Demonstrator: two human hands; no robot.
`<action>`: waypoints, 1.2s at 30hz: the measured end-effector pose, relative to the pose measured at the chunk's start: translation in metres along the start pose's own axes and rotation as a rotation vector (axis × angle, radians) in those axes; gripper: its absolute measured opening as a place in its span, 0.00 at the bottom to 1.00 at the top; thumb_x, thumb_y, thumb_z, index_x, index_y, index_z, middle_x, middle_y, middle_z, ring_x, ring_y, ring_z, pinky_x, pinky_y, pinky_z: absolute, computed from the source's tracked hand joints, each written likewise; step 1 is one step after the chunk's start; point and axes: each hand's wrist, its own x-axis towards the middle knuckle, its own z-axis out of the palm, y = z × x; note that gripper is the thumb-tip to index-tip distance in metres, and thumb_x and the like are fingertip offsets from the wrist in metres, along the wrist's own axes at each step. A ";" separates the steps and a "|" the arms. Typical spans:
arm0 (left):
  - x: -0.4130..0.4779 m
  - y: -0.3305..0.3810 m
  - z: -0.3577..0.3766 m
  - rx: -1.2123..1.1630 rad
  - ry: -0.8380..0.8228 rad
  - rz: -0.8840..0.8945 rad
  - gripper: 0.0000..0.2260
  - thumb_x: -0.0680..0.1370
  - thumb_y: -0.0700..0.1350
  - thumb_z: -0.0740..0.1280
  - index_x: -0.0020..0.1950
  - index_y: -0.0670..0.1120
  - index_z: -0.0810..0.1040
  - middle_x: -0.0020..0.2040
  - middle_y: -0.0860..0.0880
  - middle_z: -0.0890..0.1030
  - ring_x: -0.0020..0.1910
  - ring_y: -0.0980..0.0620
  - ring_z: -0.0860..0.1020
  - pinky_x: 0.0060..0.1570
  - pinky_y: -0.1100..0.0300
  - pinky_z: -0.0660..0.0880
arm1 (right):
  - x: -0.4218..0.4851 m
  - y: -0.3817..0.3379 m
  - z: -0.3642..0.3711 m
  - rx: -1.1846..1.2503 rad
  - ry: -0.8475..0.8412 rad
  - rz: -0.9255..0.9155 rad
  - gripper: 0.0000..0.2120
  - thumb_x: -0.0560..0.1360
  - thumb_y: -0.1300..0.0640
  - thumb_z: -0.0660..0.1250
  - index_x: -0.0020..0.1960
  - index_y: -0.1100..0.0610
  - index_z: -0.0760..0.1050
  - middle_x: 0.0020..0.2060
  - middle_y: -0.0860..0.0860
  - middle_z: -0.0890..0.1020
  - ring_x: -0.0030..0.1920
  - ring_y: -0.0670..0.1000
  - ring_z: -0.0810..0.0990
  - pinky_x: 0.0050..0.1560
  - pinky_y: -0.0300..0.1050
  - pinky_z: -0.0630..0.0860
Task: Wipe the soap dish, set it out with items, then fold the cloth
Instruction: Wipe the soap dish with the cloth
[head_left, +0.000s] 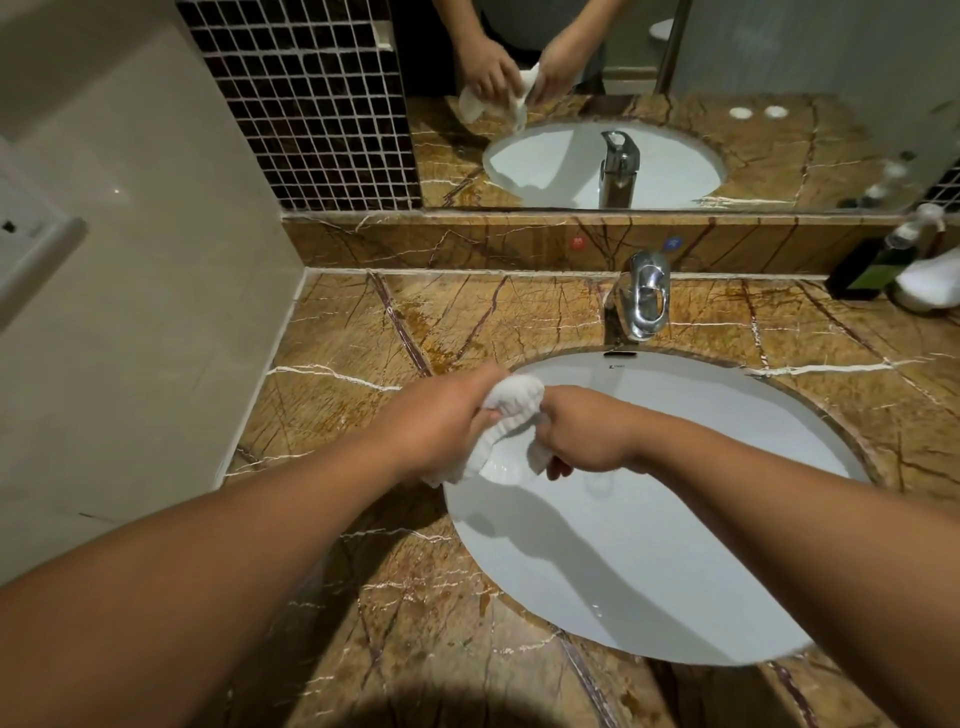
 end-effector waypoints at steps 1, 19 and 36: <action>0.000 0.000 0.000 -0.078 0.028 -0.107 0.08 0.79 0.52 0.62 0.57 0.61 0.66 0.40 0.57 0.78 0.34 0.59 0.75 0.28 0.59 0.73 | -0.001 0.002 0.001 0.114 0.096 0.007 0.10 0.73 0.67 0.59 0.49 0.59 0.76 0.36 0.58 0.84 0.31 0.51 0.82 0.31 0.41 0.77; -0.003 0.018 0.006 0.004 0.036 -0.094 0.14 0.80 0.50 0.62 0.64 0.55 0.65 0.39 0.56 0.75 0.33 0.60 0.75 0.27 0.63 0.72 | -0.006 -0.010 -0.024 -0.473 0.025 -0.066 0.07 0.75 0.65 0.62 0.51 0.58 0.75 0.39 0.53 0.81 0.36 0.52 0.78 0.28 0.39 0.69; -0.001 0.011 -0.007 -0.250 0.002 -0.155 0.09 0.80 0.52 0.60 0.60 0.61 0.67 0.42 0.57 0.78 0.37 0.57 0.76 0.32 0.57 0.72 | -0.012 0.004 -0.013 0.089 0.163 -0.096 0.09 0.80 0.59 0.58 0.47 0.55 0.77 0.41 0.54 0.83 0.40 0.53 0.83 0.37 0.46 0.80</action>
